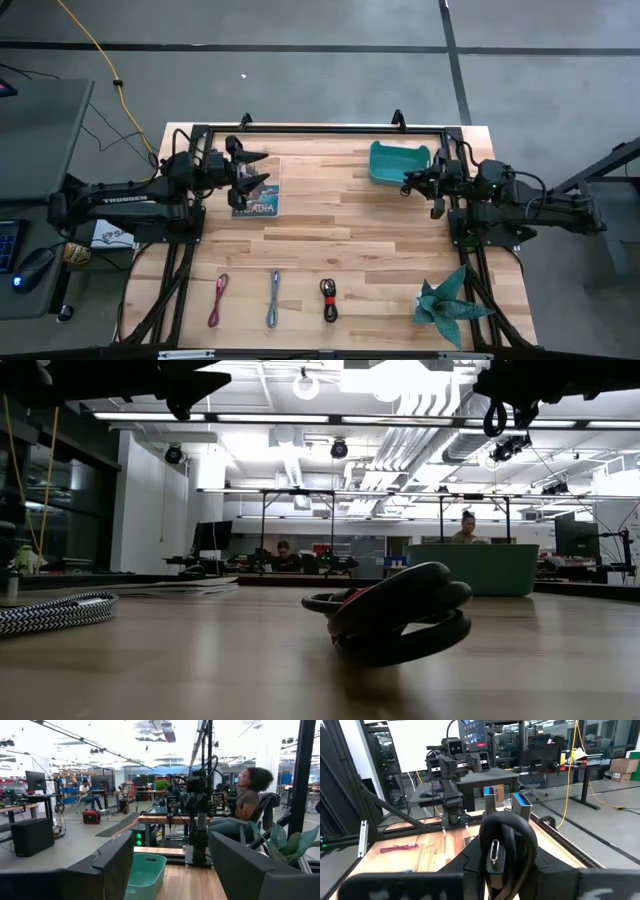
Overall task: Pick and place USB-C Cables
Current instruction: Put the left black charger cable into the green bin
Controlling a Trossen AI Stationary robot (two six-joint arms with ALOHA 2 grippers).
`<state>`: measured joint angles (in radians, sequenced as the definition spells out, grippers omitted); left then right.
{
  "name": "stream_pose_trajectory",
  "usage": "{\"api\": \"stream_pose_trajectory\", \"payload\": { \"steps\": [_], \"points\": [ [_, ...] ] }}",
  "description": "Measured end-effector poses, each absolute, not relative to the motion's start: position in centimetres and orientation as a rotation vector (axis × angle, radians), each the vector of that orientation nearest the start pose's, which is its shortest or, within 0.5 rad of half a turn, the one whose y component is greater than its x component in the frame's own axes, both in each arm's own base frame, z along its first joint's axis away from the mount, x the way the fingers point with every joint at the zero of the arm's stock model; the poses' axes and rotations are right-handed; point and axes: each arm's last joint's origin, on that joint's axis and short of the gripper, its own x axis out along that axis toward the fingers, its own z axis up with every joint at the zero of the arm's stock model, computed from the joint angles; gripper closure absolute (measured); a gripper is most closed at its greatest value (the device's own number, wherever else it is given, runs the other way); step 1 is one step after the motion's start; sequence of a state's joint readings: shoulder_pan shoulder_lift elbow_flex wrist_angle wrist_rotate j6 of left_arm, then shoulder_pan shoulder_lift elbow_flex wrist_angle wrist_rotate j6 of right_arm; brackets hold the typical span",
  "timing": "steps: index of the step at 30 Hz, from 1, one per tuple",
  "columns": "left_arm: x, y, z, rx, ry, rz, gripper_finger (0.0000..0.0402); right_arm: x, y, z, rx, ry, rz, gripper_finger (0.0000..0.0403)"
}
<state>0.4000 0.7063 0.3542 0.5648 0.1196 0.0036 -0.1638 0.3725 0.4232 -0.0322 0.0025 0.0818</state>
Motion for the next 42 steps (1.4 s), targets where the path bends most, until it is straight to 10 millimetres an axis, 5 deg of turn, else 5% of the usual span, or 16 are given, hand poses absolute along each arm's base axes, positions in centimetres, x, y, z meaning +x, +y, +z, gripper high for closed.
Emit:
{"api": "stream_pose_trajectory", "payload": {
  "steps": [10,16,20,27,35,42],
  "points": [
    [15.3,6.1,26.6,0.051,-0.191,0.28,0.0163,11.1,-1.8,27.4,0.078,-0.025,-0.166,0.0347],
    [15.1,6.7,24.9,0.06,-0.007,0.374,0.0167,11.1,-1.8,27.4,0.077,-0.025,-0.166,0.0347],
    [14.1,7.8,24.6,0.084,0.04,0.49,0.0218,11.1,-1.8,27.4,0.078,-0.025,-0.166,0.0347],
    [12.3,8.1,22.6,0.08,-0.017,0.389,0.0389,11.1,-1.9,27.4,0.077,-0.024,-0.17,0.0347],
    [11.3,7.4,19.6,-0.054,-0.037,0.434,0.0399,11.1,-1.9,27.4,0.07,-0.023,-0.171,0.0347],
    [12.4,4.7,18.9,-0.046,-0.029,0.405,0.0401,11.1,-1.9,27.3,0.07,-0.021,-0.171,0.0347]
  ]
}}
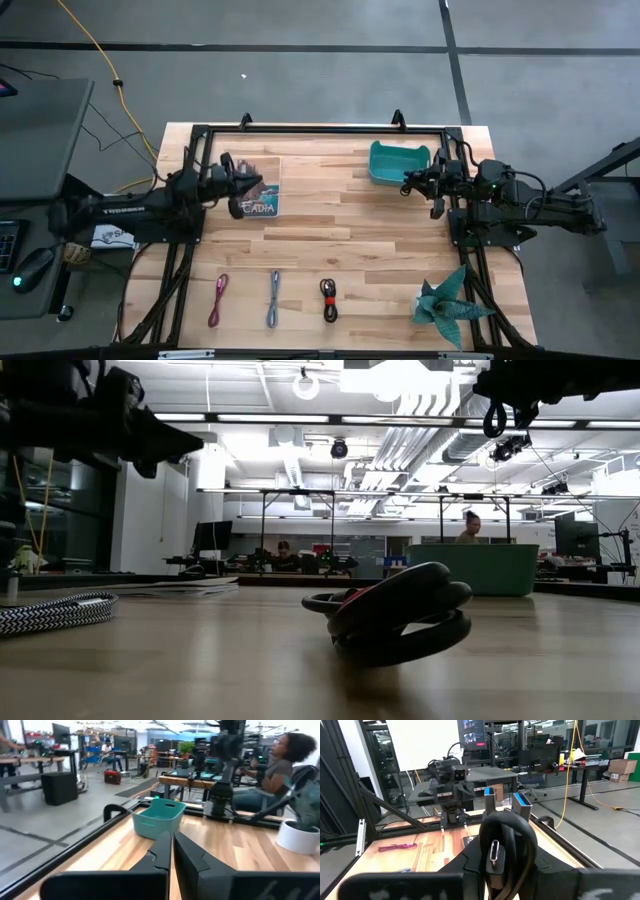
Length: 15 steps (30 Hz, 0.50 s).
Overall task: Pick and place USB-C Cables
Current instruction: Put the left black charger cable into the green bin
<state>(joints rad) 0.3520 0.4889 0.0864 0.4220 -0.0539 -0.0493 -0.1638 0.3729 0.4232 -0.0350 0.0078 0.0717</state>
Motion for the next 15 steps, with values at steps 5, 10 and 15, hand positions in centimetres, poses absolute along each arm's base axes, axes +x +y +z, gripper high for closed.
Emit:
{"api": "stream_pose_trajectory", "payload": {
  "steps": [5,10,15],
  "points": [
    [12.6,3.2,19.1,0.005,-0.04,0.362,0.0401,11.1,-1.9,27.3,0.079,-0.017,-0.173,0.0347],
    [12.1,3.0,19.0,0.004,-0.026,0.345,0.0401,11.1,-1.9,27.2,0.079,-0.008,-0.173,0.0347],
    [11.2,2.8,19.4,-0.002,-0.07,0.347,0.0401,11.1,-1.9,27.1,0.08,0.002,-0.173,0.0347]
  ]
}}
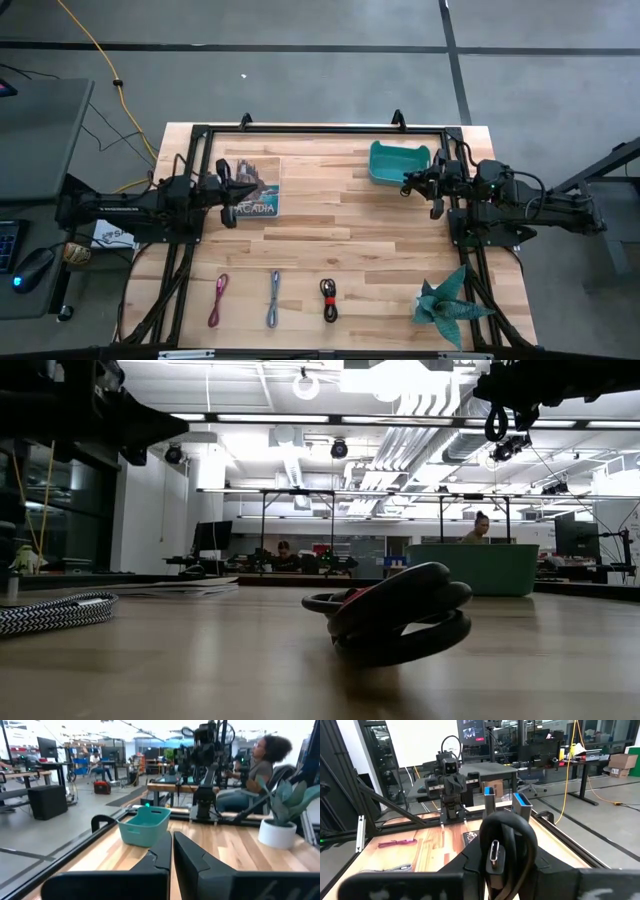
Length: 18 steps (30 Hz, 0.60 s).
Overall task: Pick and place USB-C Cables
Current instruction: Put the left black charger cable into the green bin
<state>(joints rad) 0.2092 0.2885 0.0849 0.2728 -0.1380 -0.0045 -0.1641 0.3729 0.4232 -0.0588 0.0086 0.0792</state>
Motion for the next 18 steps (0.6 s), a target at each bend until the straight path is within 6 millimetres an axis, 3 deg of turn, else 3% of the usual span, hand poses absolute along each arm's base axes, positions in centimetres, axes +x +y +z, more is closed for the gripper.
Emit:
{"api": "stream_pose_trajectory", "payload": {
  "steps": [3,7,13,18],
  "points": [
    [10.7,2.6,19.5,-0.014,-0.103,0.338,0.0401,11.1,-1.9,27.1,0.08,0.006,-0.173,0.0347],
    [10.3,2.4,17.7,-0.04,-0.105,0.347,0.0401,11.1,-1.9,27.1,0.08,0.006,-0.173,0.0347],
    [9.9,2.2,17.6,-0.036,-0.095,0.391,0.0401,11.1,-1.9,27.1,0.08,0.006,-0.173,0.0347],
    [10.0,2.3,16.4,0.003,0.038,0.41,0.0401,11.1,-1.9,27.1,0.081,0.008,-0.173,0.0347]
  ]
}}
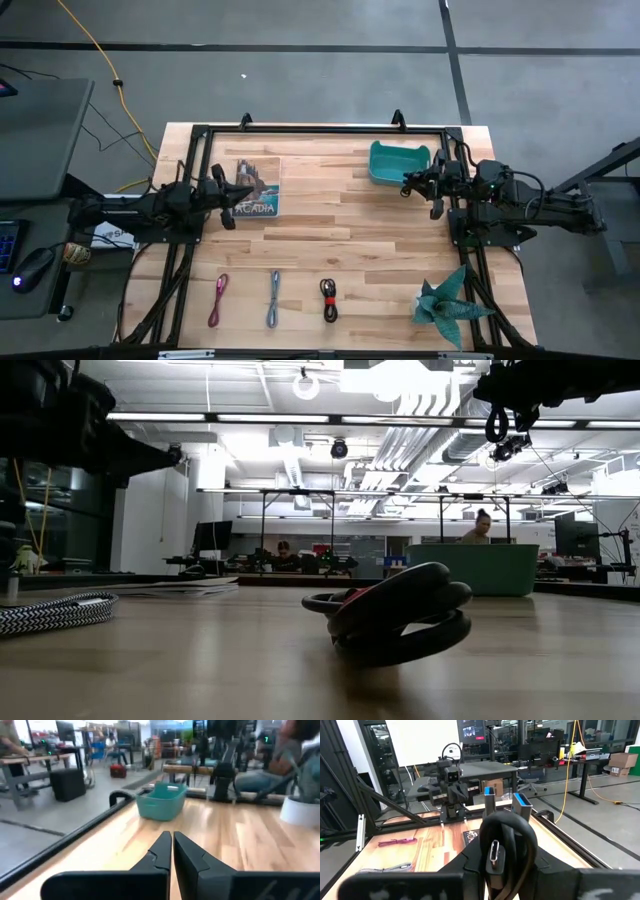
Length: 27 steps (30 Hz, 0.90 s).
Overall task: Pick and place USB-C Cables
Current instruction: Put the left black charger cable into the green bin
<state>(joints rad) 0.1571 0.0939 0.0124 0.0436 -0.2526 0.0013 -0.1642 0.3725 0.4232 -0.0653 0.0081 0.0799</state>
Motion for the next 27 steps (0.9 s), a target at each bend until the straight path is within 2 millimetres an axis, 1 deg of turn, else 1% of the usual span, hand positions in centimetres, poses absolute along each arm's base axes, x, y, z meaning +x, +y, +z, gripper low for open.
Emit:
{"api": "stream_pose_trajectory", "payload": {
  "steps": [3,6,13,21,27],
  "points": [
    [10.08,1.95,16.32,0.027,0.056,0.28,0.0401,11.09,-1.86,26.99,0.083,0.014,-0.173,0.0347],
    [10.09,1.79,16.26,0.011,0.059,0.224,0.0401,11.09,-1.86,27.0,0.083,0.013,-0.172,0.0347],
    [10.06,1.91,16.29,0.01,0.056,0.265,0.0401,11.09,-1.86,27.0,0.084,0.013,-0.172,0.0347],
    [10.07,1.91,16.29,0.009,0.056,0.266,0.0401,11.1,-1.87,27.01,0.083,0.012,-0.174,0.0347],
    [10.07,1.91,16.3,0.002,0.055,0.267,0.0401,12.04,-2.17,26.99,0.09,0.01,-0.226,0.0353]
  ]
}}
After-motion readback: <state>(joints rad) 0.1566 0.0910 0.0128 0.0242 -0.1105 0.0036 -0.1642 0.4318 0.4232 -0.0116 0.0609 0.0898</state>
